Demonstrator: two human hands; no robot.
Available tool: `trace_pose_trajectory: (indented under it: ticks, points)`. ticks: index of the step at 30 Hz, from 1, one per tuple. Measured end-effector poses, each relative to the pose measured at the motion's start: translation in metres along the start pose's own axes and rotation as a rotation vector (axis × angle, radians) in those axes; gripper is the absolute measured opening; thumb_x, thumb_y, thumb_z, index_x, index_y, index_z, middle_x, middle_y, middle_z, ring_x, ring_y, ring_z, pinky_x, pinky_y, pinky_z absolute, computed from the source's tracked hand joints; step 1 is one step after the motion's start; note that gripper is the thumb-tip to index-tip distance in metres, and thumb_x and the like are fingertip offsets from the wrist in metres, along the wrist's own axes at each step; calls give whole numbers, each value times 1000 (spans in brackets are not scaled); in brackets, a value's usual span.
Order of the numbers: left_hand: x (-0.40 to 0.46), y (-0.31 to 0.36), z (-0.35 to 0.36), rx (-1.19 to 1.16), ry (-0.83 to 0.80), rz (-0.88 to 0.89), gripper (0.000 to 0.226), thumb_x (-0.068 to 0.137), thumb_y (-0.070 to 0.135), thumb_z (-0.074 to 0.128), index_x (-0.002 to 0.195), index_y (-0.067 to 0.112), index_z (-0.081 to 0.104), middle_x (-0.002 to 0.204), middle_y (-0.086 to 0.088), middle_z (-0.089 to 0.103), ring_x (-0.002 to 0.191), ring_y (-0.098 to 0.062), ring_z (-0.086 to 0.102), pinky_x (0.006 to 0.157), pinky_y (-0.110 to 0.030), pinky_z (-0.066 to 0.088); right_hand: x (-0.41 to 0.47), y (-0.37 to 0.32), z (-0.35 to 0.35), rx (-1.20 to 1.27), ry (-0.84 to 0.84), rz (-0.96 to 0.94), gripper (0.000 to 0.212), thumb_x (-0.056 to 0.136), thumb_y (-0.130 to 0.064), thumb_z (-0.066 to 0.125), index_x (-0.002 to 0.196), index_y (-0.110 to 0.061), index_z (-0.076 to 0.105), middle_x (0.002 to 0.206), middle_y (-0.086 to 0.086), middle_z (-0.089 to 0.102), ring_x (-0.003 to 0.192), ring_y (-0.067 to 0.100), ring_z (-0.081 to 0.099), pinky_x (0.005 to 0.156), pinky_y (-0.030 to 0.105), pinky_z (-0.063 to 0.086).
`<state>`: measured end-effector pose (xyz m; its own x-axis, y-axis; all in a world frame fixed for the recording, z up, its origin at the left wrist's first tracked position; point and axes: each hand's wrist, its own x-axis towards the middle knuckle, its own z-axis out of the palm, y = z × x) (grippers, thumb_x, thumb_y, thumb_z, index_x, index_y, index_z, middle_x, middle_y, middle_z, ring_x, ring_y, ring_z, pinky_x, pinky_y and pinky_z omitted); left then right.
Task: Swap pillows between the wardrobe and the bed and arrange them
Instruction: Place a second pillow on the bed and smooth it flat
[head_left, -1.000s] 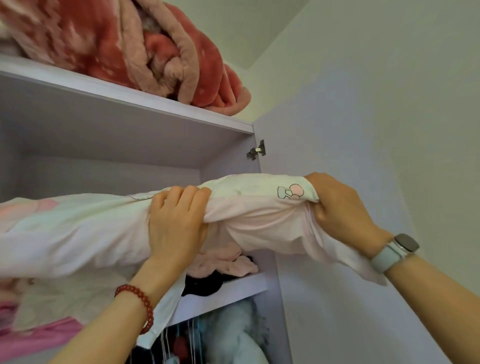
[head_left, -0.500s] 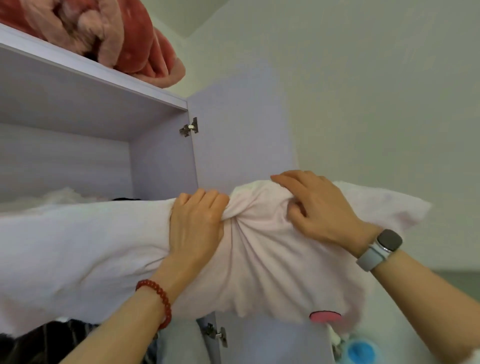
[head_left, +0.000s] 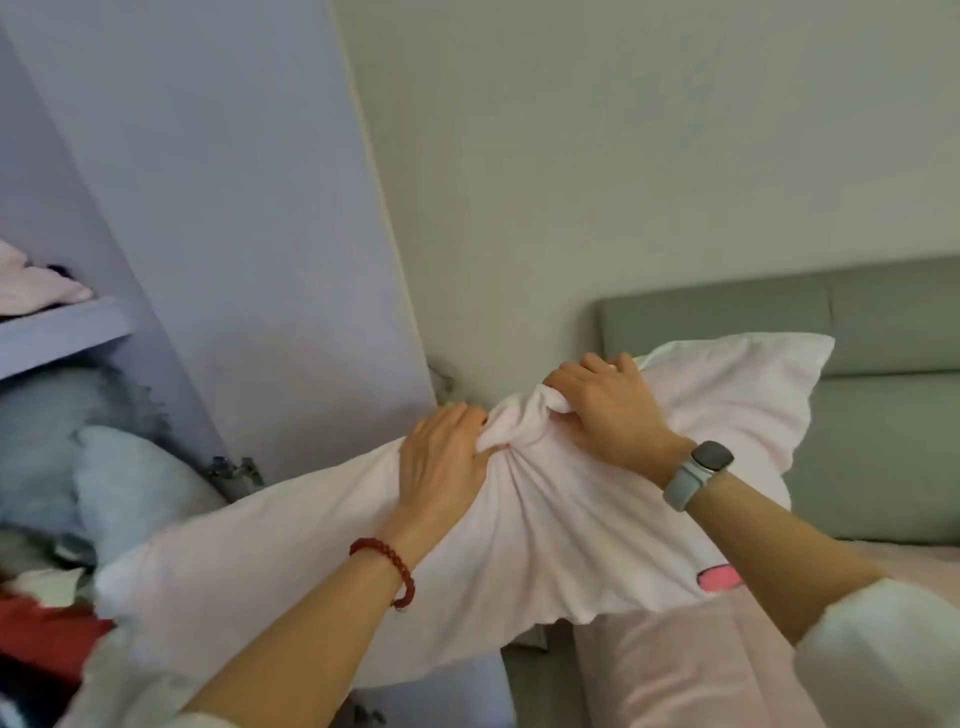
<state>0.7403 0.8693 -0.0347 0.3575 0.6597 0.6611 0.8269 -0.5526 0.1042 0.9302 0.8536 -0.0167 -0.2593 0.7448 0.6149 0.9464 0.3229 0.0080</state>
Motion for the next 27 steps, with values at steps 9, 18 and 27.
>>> trace_pose_trajectory:
  ticks: [9,18,27]
  points:
    - [5,104,158,-354,-273,136,30,79,15,66,68,17,38,71,-9,57,61,-26,46,51,-31,25,-136,112,50,-129,-63,498,18,68,-4,64,84,-12,59,81,9,65,80,32,57,75,47,38]
    - [32,185,280,-476,-473,193,32,79,7,61,70,18,33,73,-8,55,70,-30,51,52,-33,27,-189,213,85,-207,-124,725,20,70,-3,57,88,-13,60,87,8,65,90,31,56,92,47,28]
    - [113,272,310,-608,-254,285,23,63,-9,58,70,9,47,66,-9,53,57,-27,46,46,-31,27,-173,311,52,-239,192,822,27,65,15,57,87,-2,61,91,18,64,104,39,55,102,69,18]
